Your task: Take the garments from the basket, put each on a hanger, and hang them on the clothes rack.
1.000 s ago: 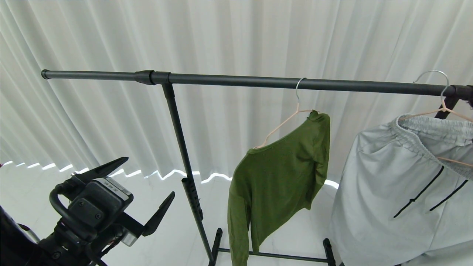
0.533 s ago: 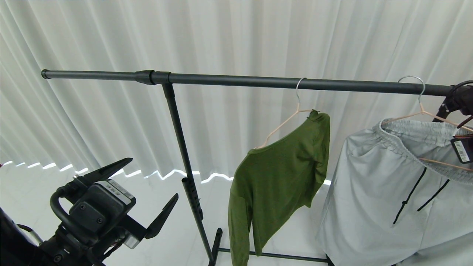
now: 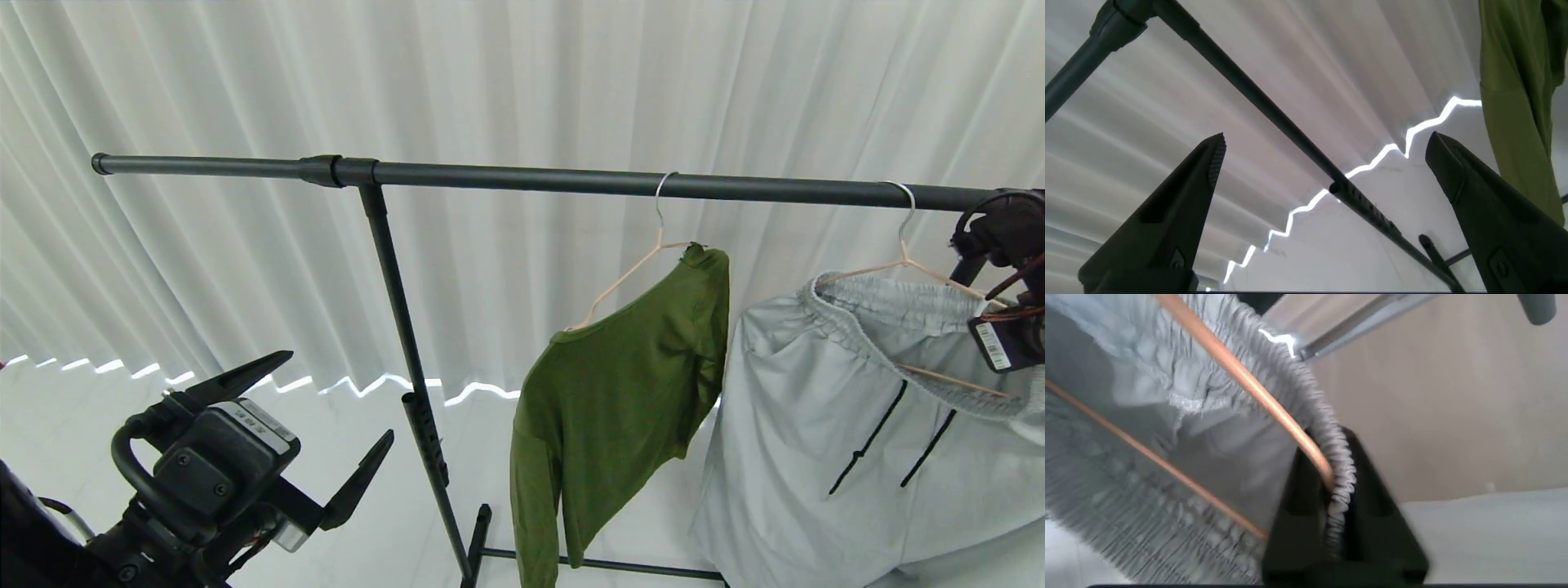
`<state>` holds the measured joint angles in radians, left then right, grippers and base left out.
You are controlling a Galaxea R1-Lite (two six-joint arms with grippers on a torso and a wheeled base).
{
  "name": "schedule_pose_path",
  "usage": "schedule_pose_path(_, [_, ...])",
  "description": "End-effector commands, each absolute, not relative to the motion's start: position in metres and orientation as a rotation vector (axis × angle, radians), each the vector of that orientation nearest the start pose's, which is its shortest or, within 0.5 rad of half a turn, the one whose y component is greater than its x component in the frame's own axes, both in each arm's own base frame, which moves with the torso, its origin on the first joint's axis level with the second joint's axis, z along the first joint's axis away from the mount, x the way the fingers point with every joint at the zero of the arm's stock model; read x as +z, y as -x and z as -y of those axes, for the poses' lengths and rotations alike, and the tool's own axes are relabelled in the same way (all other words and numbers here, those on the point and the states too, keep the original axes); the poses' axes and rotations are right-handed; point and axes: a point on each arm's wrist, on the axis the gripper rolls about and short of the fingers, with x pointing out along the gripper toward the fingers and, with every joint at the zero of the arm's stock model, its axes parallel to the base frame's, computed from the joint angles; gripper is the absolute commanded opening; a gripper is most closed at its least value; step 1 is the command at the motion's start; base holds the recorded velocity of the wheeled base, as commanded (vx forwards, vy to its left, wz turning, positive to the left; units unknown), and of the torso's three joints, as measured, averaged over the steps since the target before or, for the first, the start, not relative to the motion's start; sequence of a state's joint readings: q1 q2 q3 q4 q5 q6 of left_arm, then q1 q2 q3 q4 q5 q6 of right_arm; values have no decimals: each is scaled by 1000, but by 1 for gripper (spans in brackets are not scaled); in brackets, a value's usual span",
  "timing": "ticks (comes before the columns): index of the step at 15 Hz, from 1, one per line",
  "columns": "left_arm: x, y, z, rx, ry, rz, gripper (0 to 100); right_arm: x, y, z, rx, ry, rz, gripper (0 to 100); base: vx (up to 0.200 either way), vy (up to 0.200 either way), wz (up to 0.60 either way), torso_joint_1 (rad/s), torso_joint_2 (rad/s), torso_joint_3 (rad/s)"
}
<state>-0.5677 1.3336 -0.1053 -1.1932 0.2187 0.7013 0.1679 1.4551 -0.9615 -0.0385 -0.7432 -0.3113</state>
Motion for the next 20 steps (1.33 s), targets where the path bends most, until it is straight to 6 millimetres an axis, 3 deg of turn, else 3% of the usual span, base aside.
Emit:
schedule_pose_path(1, [148, -139, 83, -347, -709, 88, 100, 237, -228, -35, -455, 487, -475, 100, 0, 0, 0, 0, 0, 0])
schedule_pose_path(5, [147, -138, 82, -348, -712, 84, 100, 232, -189, -61, -296, 464, -406, 100, 0, 0, 0, 0, 0, 0])
schedule_pose_path(7, [145, -137, 81, -345, -712, 73, 100, 236, -164, -70, -136, 408, -340, 100, 0, 0, 0, 0, 0, 0])
schedule_pose_path(11, [142, -136, 74, -316, -707, 48, 100, 239, -121, -55, 128, 321, -223, 100, 0, 0, 0, 0, 0, 0])
schedule_pose_path(13, [142, -135, 68, -285, -695, 45, 100, 233, -100, -43, 116, 306, -196, 100, 0, 0, 0, 0, 0, 0])
schedule_pose_path(14, [142, -132, 57, -215, -684, 30, 100, 222, -81, -28, 68, 298, -186, 100, 0, 0, 0, 0, 0, 0])
schedule_pose_path(17, [144, -127, 27, 15, -673, -15, 100, 203, -48, -3, -152, 306, -245, 100, 0, 0, 0, 0, 0, 0])
schedule_pose_path(18, [144, -123, 9, 177, -634, -61, 100, 189, -23, 8, -323, 301, -352, 100, 0, 0, 0, 0, 0, 0])
schedule_pose_path(20, [148, -116, -14, 408, -604, -105, 100, 171, 9, 8, -495, 270, -430, 100, 0, 0, 0, 0, 0, 0])
